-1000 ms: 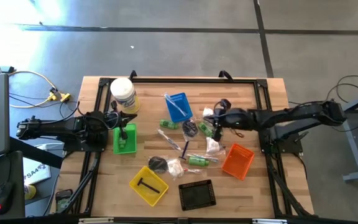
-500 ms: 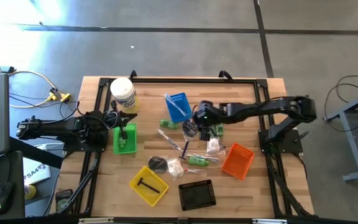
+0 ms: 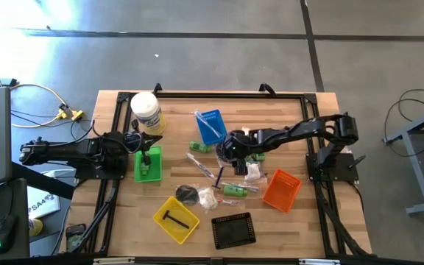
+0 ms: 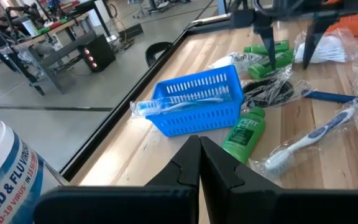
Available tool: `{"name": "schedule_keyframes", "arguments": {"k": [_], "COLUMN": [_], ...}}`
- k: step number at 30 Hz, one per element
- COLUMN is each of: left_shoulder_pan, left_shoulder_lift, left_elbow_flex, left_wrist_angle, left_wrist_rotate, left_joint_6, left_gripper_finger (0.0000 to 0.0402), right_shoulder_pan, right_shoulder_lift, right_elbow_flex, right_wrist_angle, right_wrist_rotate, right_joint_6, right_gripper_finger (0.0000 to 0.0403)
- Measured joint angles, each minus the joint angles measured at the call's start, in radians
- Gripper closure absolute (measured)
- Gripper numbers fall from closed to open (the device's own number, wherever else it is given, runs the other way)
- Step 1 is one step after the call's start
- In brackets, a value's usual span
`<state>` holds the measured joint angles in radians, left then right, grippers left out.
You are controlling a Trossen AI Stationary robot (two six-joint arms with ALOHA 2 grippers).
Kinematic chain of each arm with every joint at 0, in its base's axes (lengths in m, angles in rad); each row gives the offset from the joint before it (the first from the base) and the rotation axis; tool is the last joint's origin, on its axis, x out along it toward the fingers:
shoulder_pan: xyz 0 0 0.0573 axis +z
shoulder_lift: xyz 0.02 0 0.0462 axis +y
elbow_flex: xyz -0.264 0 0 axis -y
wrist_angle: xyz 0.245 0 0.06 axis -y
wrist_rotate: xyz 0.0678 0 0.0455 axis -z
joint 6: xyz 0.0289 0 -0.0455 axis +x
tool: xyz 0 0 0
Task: Pick & Place Travel size toiletries
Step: Put the black hairbrush into the black bin
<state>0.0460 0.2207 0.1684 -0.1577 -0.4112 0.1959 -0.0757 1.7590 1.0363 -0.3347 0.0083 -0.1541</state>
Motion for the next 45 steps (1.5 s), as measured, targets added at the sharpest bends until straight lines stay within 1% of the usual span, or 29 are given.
{"name": "schedule_keyframes", "arguments": {"k": [4, 9, 20, 22, 24, 31, 33, 37, 41, 43, 45], "left_shoulder_pan": [0.000, 0.000, 0.000, 0.000, 0.000, 0.000, 0.000, 0.000, 0.000, 0.000, 0.000], "left_shoulder_lift": [0.000, 0.000, 0.000, 0.000, 0.000, 0.000, 0.000, 0.000, 0.000, 0.000, 0.000], "left_elbow_flex": [0.000, 0.000, 0.001, 0.001, 0.001, 0.001, 0.001, 0.001, 0.001, 0.001, 0.001], "left_wrist_angle": [-0.002, -0.004, -0.007, -0.008, -0.014, -0.018, -0.018, -0.018, -0.018, -0.017, -0.017], "left_wrist_rotate": [0.000, 0.000, 0.000, 0.000, 0.000, 0.000, 0.000, 0.000, 0.000, 0.000, 0.004], "left_joint_6": [0.000, 0.000, 0.009, 0.008, 0.006, -0.002, -0.002, -0.017, -0.017, -0.017, -0.017], "left_gripper_finger": [0.0401, 0.0401, 0.0401, 0.0401, 0.0401, 0.0401, 0.0401, 0.0401, 0.0401, 0.0401, 0.0401], "right_shoulder_pan": [-0.001, -0.024, -0.007, 0.003, 0.012, 0.055, 0.069, 0.091, 0.111, 0.122, 0.130], "right_shoulder_lift": [0.045, 0.092, 0.092, 0.092, 0.092, 0.086, 0.077, 0.039, -0.039, -0.086, -0.138], "right_elbow_flex": [0.000, 0.002, 0.001, 0.001, 0.001, -0.001, -0.001, -0.003, -0.003, -0.002, -0.003], "right_wrist_angle": [0.014, 0.028, 0.042, 0.043, 0.044, 0.055, 0.052, 0.059, 0.057, 0.058, 0.051], "right_wrist_rotate": [0.053, -0.005, -0.005, -0.003, 0.003, 0.096, 0.134, 0.151, 0.172, 0.163, 0.131], "right_joint_6": [-0.001, -0.005, -0.003, -0.003, -0.002, 0.009, 0.026, 0.053, 0.073, 0.082, 0.097], "right_gripper_finger": [0.0190, 0.0192, 0.0197, 0.0211, 0.0236, 0.0366, 0.0391, 0.0399, 0.0399, 0.0400, 0.0400]}}
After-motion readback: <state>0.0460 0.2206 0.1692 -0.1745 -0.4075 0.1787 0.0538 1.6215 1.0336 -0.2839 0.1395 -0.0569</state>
